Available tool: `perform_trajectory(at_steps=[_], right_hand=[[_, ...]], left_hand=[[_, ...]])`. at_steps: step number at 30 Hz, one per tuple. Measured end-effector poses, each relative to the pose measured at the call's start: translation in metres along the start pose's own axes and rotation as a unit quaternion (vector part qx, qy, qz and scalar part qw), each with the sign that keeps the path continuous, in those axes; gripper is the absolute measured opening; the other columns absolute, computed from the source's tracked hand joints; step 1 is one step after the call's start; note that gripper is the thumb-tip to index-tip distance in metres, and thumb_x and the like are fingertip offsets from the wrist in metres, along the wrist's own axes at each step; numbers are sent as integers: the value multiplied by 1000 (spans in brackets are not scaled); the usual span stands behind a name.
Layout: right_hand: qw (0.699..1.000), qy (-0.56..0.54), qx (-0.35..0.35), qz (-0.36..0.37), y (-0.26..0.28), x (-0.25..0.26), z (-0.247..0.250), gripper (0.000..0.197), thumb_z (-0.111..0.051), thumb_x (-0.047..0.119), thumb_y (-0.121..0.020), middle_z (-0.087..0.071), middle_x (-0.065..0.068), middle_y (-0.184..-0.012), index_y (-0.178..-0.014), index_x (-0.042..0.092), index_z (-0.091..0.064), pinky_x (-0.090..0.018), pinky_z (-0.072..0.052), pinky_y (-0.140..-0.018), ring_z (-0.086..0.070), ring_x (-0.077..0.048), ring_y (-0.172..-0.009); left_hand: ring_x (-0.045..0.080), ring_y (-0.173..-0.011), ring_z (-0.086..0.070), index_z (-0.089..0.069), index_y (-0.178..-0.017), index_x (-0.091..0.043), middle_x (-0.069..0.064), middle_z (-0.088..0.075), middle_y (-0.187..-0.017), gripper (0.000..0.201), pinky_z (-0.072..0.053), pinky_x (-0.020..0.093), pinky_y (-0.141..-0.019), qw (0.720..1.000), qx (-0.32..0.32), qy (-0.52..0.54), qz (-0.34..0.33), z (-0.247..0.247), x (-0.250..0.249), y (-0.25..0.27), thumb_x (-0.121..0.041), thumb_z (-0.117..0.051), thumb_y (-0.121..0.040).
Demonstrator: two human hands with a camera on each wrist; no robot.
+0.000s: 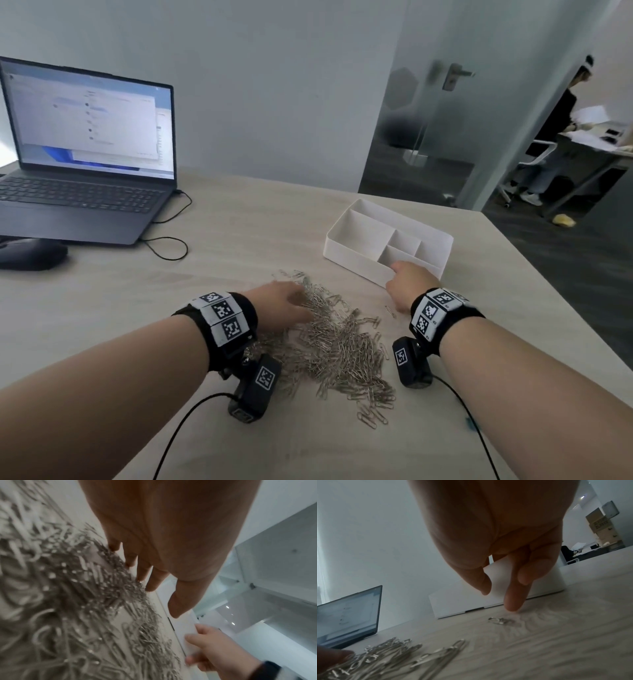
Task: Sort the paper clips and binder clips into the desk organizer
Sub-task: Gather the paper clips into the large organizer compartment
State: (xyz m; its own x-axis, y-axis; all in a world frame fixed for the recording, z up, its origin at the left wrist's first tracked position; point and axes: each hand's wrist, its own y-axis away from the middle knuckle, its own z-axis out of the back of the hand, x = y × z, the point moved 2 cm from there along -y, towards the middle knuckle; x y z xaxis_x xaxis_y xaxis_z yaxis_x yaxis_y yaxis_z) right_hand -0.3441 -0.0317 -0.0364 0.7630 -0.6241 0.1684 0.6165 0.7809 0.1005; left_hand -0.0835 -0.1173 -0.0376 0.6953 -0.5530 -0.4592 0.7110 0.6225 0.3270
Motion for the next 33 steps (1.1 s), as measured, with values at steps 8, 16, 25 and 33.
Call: perform_trajectory(at_steps=[8, 16, 25, 33], right_hand=[[1000, -12, -2, -9, -4, -3, 1, 17, -47, 17, -86, -64, 1, -87, -93, 25, -61, -30, -44, -67, -63, -27, -85], [996, -83, -17, -16, -6, -1, 3, 14, -55, 26, -91, -72, -5, -86, -89, 20, -68, -31, -53, -74, -70, -28, -85], [993, -98, 3, 59, -8, 50, -5, 15, -59, 29, -93, -65, -2, -78, -78, 25, -62, -30, -52, -72, -71, -29, -85], [986, -104, 20, 129, 5, 89, -13, 15, -60, 28, -94, -73, -5, -89, -101, 21, -72, -41, -60, -77, -71, -25, -75]], left_hand=[[19, -112, -60, -59, -131, -22, 1, -57, -136, 49, -51, 33, -91, 991, -122, 45, 22, 26, 5, -30, -47, -57, -88], [29, -147, -18, -23, -153, -32, 1, -20, -161, 103, -25, 54, -117, 991, 19, -135, -14, 3, -7, -56, -89, -37, -69], [23, -152, 3, -13, -156, -34, 1, 2, -166, 99, -6, 49, -122, 979, 60, -162, -105, -24, -24, -22, -84, -39, -74], [19, -150, -7, -17, -153, -38, -3, -12, -163, 88, -13, 46, -121, 975, 47, -146, -162, -33, -31, 17, -74, -51, -81]])
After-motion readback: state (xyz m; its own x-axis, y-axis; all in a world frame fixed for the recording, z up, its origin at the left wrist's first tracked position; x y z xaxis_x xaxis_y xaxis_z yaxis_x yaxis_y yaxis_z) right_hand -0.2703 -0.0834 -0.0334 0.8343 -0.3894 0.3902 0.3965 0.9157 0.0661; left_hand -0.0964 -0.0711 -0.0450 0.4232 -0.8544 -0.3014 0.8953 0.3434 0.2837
